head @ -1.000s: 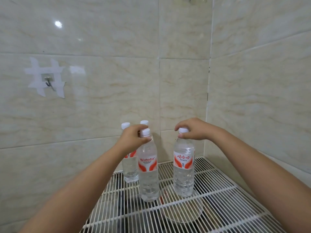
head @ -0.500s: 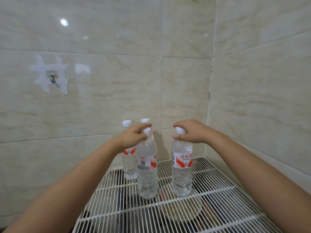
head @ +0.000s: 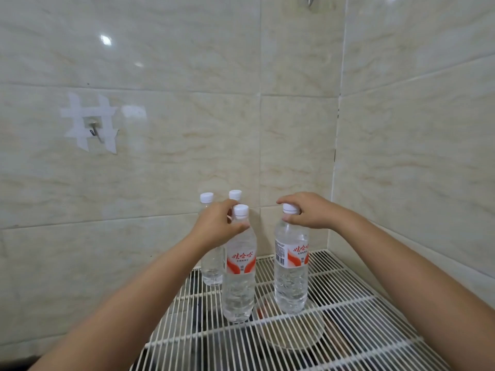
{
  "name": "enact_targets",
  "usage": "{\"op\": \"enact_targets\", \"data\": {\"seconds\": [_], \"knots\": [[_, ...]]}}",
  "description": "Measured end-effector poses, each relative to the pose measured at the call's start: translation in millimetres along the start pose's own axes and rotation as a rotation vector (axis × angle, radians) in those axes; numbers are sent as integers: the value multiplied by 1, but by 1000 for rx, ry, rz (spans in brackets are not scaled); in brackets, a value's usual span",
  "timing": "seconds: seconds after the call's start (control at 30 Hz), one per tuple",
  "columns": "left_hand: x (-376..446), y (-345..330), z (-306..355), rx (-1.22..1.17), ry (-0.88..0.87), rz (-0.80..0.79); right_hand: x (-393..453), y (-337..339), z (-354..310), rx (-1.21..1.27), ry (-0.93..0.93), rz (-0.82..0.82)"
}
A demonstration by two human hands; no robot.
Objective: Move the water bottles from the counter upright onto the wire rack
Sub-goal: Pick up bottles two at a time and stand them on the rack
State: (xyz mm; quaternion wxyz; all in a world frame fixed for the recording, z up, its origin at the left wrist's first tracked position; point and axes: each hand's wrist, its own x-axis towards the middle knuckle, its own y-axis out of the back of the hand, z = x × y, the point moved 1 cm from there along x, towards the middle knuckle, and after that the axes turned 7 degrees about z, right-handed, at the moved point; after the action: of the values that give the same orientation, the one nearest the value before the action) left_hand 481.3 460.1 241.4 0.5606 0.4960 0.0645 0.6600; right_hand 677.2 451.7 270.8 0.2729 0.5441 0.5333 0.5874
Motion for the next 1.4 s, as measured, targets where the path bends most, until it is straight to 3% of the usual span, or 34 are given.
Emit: {"op": "enact_targets", "data": {"seconds": [0.2, 0.53, 1.1, 1.4], "knots": [[11, -5, 12, 92, 21, -30, 3, -3, 4, 105, -76, 137], [72, -49, 34, 59, 71, 4, 44, -5, 34, 0, -159, 236], [107, -73, 19, 292, 90, -160, 91, -35, 50, 116, -124, 164], [110, -77, 20, 426, 54, -263, 93, -45, 55, 167, -100, 212]]}}
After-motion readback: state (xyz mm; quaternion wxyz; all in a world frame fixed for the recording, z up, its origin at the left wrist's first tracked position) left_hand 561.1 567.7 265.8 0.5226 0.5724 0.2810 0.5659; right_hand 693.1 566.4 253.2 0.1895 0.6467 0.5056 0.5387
